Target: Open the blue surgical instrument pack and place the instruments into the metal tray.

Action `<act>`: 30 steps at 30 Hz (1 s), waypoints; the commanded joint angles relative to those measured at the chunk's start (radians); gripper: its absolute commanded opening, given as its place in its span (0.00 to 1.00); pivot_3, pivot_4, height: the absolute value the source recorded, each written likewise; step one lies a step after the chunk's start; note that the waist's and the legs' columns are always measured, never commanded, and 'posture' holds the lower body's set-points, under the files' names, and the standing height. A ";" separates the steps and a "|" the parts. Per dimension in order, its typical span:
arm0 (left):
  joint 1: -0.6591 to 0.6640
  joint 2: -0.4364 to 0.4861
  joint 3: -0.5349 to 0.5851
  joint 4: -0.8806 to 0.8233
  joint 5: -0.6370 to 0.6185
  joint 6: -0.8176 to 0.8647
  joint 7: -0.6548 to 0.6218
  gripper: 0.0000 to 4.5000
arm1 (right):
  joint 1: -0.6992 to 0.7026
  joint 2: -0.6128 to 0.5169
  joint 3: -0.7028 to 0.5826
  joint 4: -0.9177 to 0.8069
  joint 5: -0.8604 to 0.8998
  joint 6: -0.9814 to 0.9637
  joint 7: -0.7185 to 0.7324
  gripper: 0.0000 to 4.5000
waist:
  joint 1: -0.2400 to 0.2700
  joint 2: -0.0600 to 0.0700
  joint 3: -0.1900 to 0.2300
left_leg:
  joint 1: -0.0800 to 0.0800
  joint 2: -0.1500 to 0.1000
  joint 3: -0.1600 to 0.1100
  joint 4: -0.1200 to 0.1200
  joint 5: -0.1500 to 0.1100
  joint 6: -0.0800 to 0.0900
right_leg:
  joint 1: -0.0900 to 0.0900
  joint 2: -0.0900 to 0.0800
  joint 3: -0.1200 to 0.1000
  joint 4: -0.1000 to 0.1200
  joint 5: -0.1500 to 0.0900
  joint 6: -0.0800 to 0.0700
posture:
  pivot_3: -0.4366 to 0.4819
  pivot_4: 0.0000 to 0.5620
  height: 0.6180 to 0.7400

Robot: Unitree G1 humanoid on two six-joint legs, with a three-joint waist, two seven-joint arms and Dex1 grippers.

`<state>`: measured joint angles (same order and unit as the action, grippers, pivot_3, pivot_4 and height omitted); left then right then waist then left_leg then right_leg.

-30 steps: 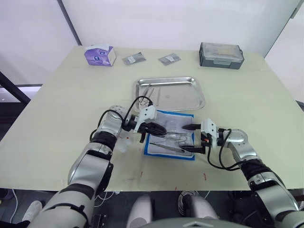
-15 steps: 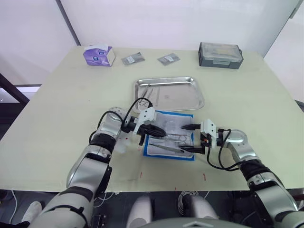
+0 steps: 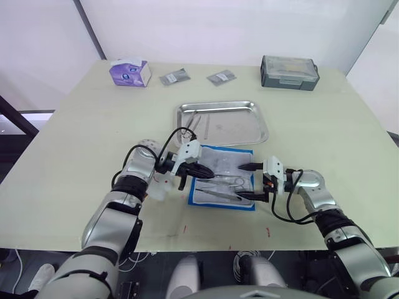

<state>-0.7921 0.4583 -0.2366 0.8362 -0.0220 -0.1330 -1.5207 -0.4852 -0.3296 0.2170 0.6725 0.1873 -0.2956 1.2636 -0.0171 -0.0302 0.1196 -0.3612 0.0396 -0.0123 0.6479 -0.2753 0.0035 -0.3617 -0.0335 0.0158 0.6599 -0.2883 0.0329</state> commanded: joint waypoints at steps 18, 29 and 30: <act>-0.062 0.175 -0.011 -0.224 -0.047 0.193 -0.094 0.02 | 0.087 0.000 0.088 0.125 -0.114 0.056 0.004 1.00 | 0.000 -0.001 0.001 | 0.000 0.000 0.000 0.000 0.000 0.000 | 0.000 0.000 0.000 0.000 0.000 0.000 | 0.48 0.27 0.95; -0.057 0.314 -0.067 -0.331 -0.145 0.252 -0.094 0.02 | 0.076 0.000 0.086 0.135 -0.116 0.054 0.005 1.00 | 0.000 -0.001 0.001 | 0.000 0.001 -0.001 0.000 0.000 0.000 | 0.000 0.000 0.000 0.000 0.000 0.000 | 0.48 0.27 0.95; -0.058 0.337 -0.074 -0.343 -0.159 0.257 -0.094 0.02 | 0.076 0.001 0.086 0.136 -0.117 0.053 0.005 1.00 | -0.001 -0.002 0.001 | 0.000 0.001 0.000 0.000 0.000 0.000 | 0.000 0.000 0.001 0.000 0.000 0.000 | 0.48 0.27 0.95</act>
<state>-0.8383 0.7645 -0.3124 0.5357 -0.1458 0.1123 -1.5704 -0.4892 -0.3284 0.2172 0.6731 0.1783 -0.2955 1.2629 -0.0179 -0.0320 0.1210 -0.3612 0.0410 -0.0128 0.6479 -0.2753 0.0035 -0.3618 -0.0336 0.0163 0.6599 -0.2884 0.0329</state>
